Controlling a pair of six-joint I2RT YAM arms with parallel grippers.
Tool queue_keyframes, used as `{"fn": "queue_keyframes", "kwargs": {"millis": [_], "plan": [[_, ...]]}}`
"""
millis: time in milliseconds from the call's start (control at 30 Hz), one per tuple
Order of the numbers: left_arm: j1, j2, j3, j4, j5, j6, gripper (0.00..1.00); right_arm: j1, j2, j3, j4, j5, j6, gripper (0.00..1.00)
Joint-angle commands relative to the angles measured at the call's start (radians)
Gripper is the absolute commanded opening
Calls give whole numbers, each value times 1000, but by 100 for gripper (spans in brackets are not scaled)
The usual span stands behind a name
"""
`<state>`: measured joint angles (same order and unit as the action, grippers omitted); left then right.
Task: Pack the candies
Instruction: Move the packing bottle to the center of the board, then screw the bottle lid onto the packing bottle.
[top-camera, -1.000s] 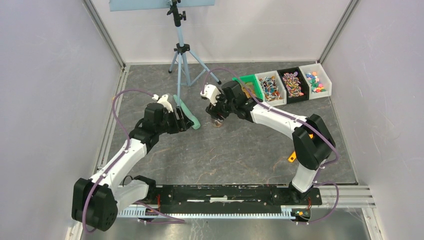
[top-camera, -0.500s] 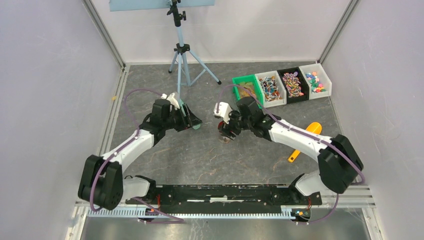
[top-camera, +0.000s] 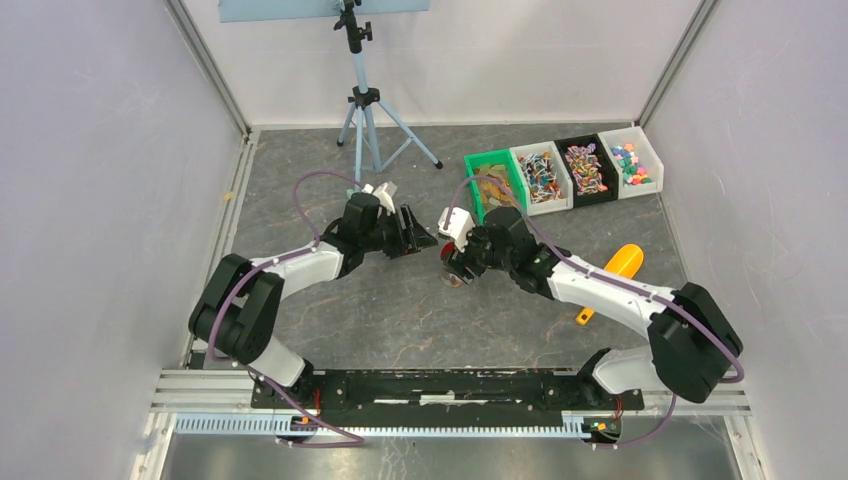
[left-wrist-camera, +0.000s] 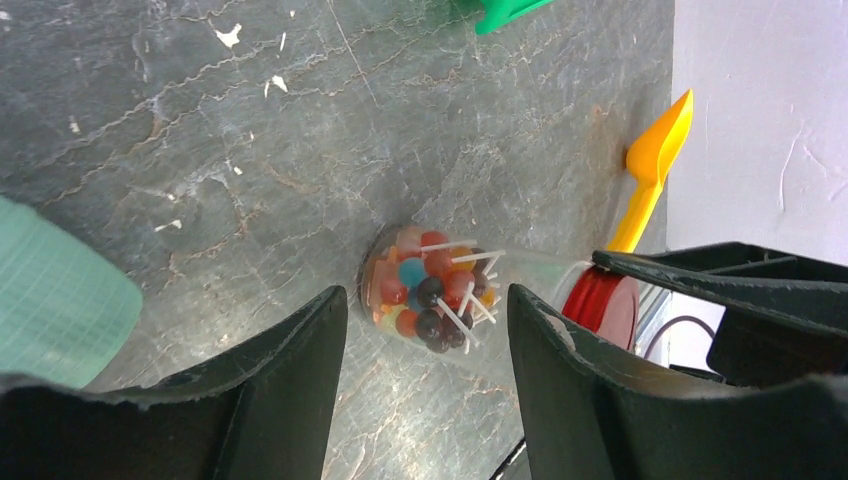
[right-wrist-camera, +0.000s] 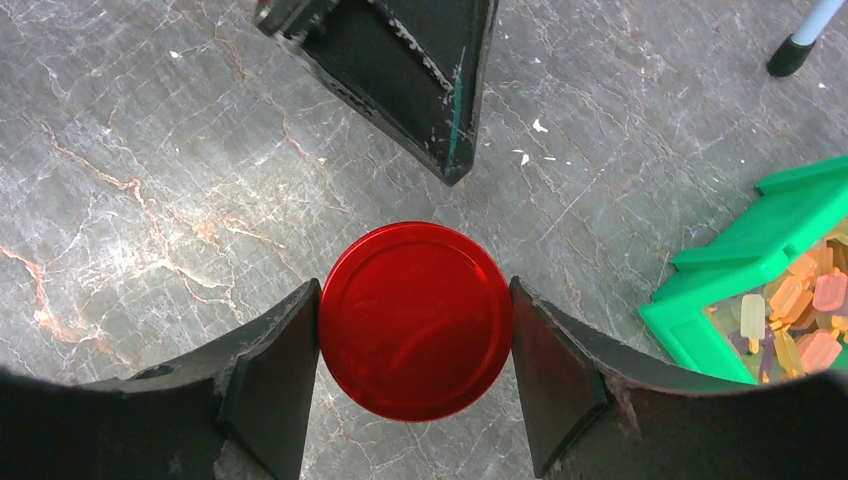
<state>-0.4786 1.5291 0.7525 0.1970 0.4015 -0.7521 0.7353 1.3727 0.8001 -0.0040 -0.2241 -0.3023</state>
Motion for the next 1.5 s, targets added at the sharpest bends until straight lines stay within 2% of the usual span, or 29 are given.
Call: {"fn": "queue_keyframes", "kwargs": {"millis": [0, 167, 267, 400, 433, 500, 600, 700, 767, 800, 967, 1233, 1467], "plan": [[-21, 34, 46, 74, 16, -39, 66, -1, -21, -77, -20, 64, 24, 55], [-22, -81, -31, 36, -98, 2, 67, -1, -30, -81, -15, 91, 92, 54], [-23, -164, -63, -31, -179, -52, 72, -1, -34, -71, -40, 162, 168, 52], [-27, -222, -141, 71, -142, -212, 76, -1, -44, -82, -45, 156, 260, 51], [-35, -229, -153, 93, -129, -213, 77, -1, -53, -88, -42, 147, 271, 51], [-54, -240, -141, 66, -117, -114, 77, -1, -67, -97, -41, 143, 276, 53], [-58, -296, -128, -37, -161, -5, 79, -1, -83, -89, -52, 141, 247, 63], [-59, -365, -106, -114, -194, 73, 82, -2, -103, -74, -60, 133, 217, 83], [-58, -385, -55, -190, -209, 124, 84, -1, -120, -70, -49, 135, 198, 91], [-58, -385, -31, -249, -211, 152, 86, -1, -132, -71, -39, 129, 183, 98], [-59, -349, 72, -348, -170, 238, 88, -2, -180, -83, -4, 108, 128, 98], [-129, -246, 251, -473, -189, 357, 92, -86, -317, -403, 446, -4, 143, 98], [-225, -171, 320, -486, -260, 396, 95, -186, -244, -521, 692, -259, 172, 98]]}}
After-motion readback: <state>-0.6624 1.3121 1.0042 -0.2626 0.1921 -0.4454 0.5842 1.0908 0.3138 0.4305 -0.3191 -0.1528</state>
